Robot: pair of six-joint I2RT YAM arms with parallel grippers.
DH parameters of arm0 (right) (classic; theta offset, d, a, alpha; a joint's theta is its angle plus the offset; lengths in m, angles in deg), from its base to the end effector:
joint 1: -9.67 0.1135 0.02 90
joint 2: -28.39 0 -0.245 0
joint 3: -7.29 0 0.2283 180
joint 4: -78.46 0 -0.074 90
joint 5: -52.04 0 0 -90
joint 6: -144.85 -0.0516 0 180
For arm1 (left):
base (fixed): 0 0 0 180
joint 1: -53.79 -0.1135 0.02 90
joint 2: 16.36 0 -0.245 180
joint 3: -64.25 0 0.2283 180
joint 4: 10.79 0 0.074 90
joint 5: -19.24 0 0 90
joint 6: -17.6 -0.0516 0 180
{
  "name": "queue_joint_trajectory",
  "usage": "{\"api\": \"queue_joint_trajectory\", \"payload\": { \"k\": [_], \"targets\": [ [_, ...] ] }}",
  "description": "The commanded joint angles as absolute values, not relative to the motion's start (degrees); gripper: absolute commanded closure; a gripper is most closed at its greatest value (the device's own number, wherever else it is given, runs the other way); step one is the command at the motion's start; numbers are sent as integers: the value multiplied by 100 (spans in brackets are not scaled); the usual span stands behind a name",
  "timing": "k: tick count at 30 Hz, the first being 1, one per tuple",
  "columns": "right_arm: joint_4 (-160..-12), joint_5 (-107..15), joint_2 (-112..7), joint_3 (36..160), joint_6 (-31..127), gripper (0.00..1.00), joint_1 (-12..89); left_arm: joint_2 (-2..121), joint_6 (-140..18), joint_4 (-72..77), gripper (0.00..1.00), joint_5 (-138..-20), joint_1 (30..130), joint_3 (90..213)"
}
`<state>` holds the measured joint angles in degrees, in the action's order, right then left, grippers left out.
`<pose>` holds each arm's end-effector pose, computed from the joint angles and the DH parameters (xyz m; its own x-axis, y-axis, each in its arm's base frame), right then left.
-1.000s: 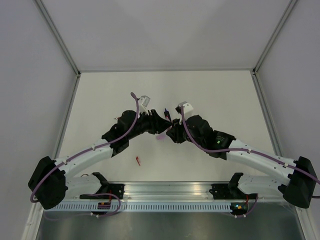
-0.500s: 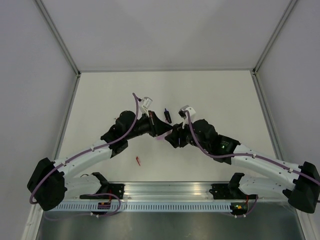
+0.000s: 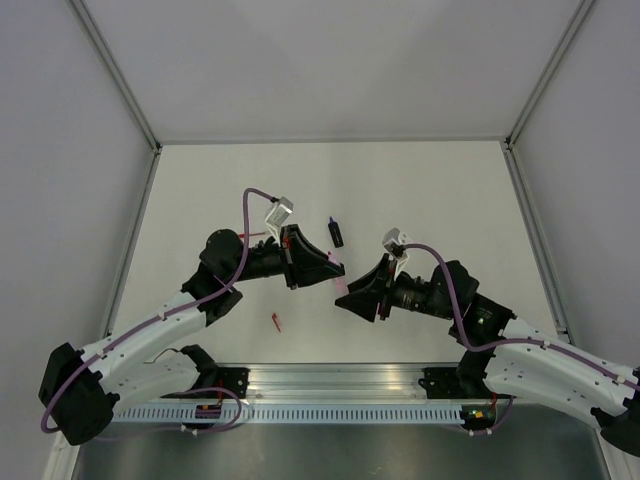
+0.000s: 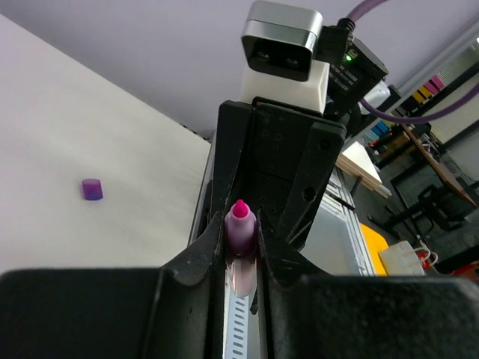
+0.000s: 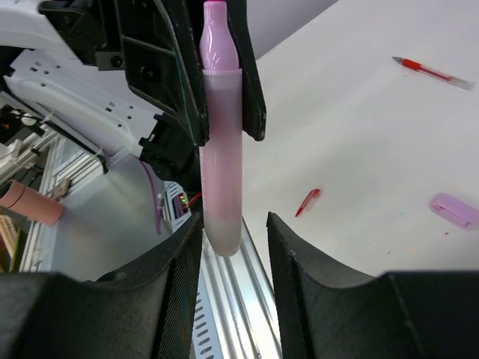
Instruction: Insert the pens into the pen caps
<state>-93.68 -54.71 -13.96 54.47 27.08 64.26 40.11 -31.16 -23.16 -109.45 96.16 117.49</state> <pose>0.0978 0.1632 0.2912 -0.4684 0.1111 -0.8765 -0.8238 0.3035 0.4788 0.1448 -0.1758 0.3230 -0.5591 -0.1865 -0.8079 0.8158 0.0503 -0.5762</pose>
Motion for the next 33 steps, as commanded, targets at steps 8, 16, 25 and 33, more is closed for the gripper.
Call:
{"api": "queue_joint_trajectory", "payload": {
  "k": [8,16,25,33],
  "targets": [
    [-9808,-6116,-1520,5715,2444,57,6434,3971,-2898,-2886,98,-11707,9624,11685],
    [-9843,-6099,-1819,5821,2444,61,6434,4182,-2968,-2657,98,-11672,9633,11746],
    [-9677,-6099,-1925,5909,2524,100,6434,4244,-3205,-2429,98,-11506,9633,11755],
    [-8667,-4414,-1442,6137,2673,100,6434,3806,-3206,-418,17,-9583,9624,12589]
  ]
}}
